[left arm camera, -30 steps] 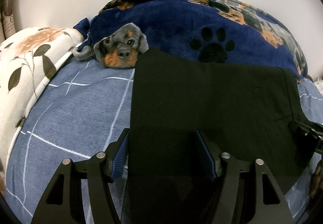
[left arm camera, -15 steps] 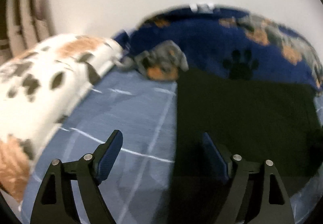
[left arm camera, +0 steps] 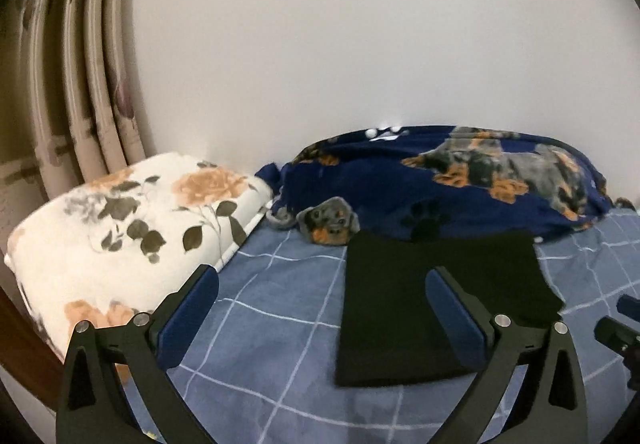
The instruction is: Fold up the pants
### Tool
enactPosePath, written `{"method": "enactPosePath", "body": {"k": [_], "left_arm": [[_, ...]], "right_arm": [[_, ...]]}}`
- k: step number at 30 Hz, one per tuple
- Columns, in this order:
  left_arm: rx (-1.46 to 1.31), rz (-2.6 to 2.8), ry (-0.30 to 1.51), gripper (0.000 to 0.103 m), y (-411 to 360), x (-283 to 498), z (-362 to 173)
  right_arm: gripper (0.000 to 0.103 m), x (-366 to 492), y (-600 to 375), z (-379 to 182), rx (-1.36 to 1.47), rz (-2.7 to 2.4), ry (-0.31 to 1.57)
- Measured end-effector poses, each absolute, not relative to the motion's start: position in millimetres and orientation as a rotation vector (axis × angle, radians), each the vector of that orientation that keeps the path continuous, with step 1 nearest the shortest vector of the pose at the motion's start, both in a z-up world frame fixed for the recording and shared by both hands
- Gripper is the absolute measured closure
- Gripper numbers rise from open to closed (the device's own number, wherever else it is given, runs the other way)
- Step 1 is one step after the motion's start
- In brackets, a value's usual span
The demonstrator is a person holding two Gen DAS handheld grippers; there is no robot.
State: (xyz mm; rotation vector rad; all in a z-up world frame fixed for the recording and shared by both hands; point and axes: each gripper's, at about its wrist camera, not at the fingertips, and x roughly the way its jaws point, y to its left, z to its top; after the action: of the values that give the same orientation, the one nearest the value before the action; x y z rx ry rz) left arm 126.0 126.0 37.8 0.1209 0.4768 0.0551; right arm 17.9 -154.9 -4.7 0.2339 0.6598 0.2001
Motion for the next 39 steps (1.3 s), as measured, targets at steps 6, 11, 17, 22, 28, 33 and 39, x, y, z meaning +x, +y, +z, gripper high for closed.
{"method": "enactPosePath", "body": {"k": [6, 11, 17, 22, 28, 33, 39], "left_arm": [[0.123, 0.031, 0.378, 0.000, 104, 75, 62], [0.070, -0.040, 0.391, 0.000, 99, 56, 72], [0.068, -0.054, 0.391, 0.000, 93, 43, 73], [0.059, -0.051, 0.397, 0.000, 93, 37, 71], [0.072, -0.069, 0.395, 0.000, 88, 32, 69], [0.087, -0.085, 0.394, 0.000, 83, 30, 66], [0.090, -0.090, 0.410, 0.000, 81, 33, 62]], "right_arm": [[0.016, -11, -161, 14, 0.230, 0.196, 0.629], [0.014, -27, -171, 23, 0.232, 0.180, 0.619], [0.014, -44, -177, 25, 0.229, 0.168, 0.612], [0.014, -51, -180, 23, 0.233, 0.154, 0.618], [0.014, -56, -177, 23, 0.218, 0.145, 0.617], [0.014, -57, -177, 23, 0.220, 0.145, 0.615], [0.014, -58, -174, 23, 0.216, 0.146, 0.619]]}}
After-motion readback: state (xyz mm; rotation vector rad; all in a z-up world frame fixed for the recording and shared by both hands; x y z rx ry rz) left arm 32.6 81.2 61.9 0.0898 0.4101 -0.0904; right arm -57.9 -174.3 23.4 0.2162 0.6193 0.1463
